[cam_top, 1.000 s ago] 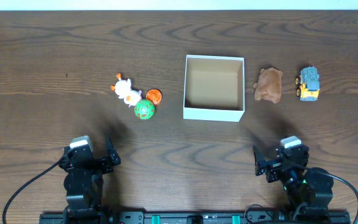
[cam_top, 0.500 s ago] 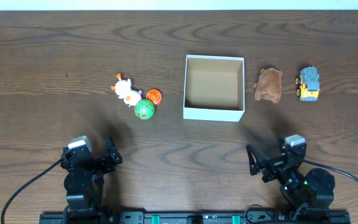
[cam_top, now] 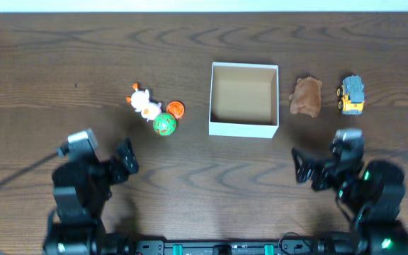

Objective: Pack container
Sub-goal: 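Reach the right gripper to the brown plush bear and grasp it, then carry the bear with the right gripper into the white box and release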

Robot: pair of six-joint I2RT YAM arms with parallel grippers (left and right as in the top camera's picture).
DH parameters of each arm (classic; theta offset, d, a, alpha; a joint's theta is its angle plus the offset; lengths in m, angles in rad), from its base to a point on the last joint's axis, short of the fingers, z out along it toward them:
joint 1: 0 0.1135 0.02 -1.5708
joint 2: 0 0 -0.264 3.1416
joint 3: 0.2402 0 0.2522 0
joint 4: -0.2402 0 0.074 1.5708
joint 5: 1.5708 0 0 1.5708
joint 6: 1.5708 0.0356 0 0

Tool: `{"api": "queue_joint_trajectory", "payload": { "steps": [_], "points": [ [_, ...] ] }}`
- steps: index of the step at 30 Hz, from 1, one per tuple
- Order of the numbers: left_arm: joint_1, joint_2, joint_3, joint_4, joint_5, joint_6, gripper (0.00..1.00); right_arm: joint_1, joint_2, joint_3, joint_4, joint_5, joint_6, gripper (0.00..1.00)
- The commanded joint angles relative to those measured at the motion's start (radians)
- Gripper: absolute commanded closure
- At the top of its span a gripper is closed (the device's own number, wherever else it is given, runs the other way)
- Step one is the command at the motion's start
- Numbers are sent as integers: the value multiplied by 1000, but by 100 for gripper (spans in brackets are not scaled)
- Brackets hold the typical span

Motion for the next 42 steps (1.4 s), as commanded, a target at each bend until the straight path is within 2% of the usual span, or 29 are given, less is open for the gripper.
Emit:
{"api": "queue_joint_trajectory", "payload": {
  "steps": [1,8,13,18,20,21,24,28,36,39,40,41,42],
  "points": [
    [5,166,141,-49,5,11,2,19,220,227,-119,100,-57,1],
    [5,533,404,-195,5,87,2,19,677,707,-442,184,-62,1],
    [5,721,493,-246,6,101,2,19,924,909,-496,152,-60,1],
    [5,822,493,-246,5,101,2,18,1069,925,-406,116,-61,1],
    [5,846,493,-245,5,101,2,18,1120,925,-371,122,-61,10],
    [5,857,493,-245,5,101,2,18,1148,925,-355,138,-51,10],
    [5,874,488,-245,5,101,2,18,1216,925,-321,229,2,1],
    [5,882,487,-245,5,101,2,18,1301,925,-286,300,7,1],
    [5,882,487,-244,6,101,2,18,1465,925,-265,299,8,2],
    [5,882,487,-244,6,101,2,18,1512,925,-265,299,8,11],
    [5,882,487,-244,6,101,2,18,1523,925,-264,299,8,19],
    [5,882,487,-245,6,101,2,18,1532,925,-265,298,12,34],
    [5,882,487,-244,6,101,2,18,1537,925,-268,298,15,52]
  ]
}}
